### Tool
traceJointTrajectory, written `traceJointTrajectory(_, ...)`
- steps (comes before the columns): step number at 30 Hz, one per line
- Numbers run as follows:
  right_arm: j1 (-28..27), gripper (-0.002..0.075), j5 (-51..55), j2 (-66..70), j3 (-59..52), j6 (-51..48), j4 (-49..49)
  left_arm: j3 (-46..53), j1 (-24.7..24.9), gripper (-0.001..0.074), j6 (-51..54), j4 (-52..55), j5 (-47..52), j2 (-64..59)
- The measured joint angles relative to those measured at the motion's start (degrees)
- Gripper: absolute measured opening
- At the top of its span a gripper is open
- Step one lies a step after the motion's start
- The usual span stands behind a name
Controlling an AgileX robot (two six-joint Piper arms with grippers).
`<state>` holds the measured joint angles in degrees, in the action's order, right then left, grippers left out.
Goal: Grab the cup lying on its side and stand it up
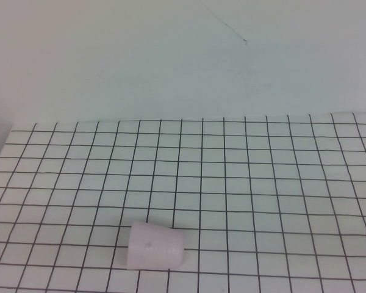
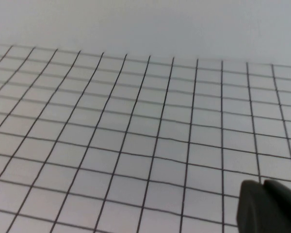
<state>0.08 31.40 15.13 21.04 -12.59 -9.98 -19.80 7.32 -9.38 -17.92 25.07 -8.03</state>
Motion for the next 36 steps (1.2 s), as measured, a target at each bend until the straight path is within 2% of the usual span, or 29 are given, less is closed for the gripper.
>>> traceJointTrajectory(7,0.00,-0.0001,-0.11,2.37,-0.98,-7.37,-6.20,-6.62,0.00,0.0001,4.42,-13.32,12.56,-15.94)
traceJointTrajectory(18,0.00,-0.0001,-0.14,2.37,-0.98,-7.50,-6.32,-8.13,0.00,0.0017,32.13,-32.17,13.61,-38.59)
traceJointTrajectory(20,0.00,-0.0001,-0.14,2.37,-0.98,-7.50,-6.32,-8.13,0.00,0.0074,36.62,-36.31,13.61,-42.24)
traceJointTrajectory(25,0.00,-0.0001,-0.14,2.37,-0.98,-7.50,-6.32,-8.13,0.00,0.0373,45.74,-49.53,13.61,-51.06)
traceJointTrajectory(27,0.00,-0.0001,-0.24,2.37,-0.98,-7.50,-6.32,-8.35,0.00,0.0447,48.19,-52.90,14.29,-54.60)
traceJointTrajectory(36,0.00,-0.0001,-0.36,2.37,-0.98,-7.50,-6.32,-14.67,0.00,0.0463,54.61,-53.72,14.03,-66.41)
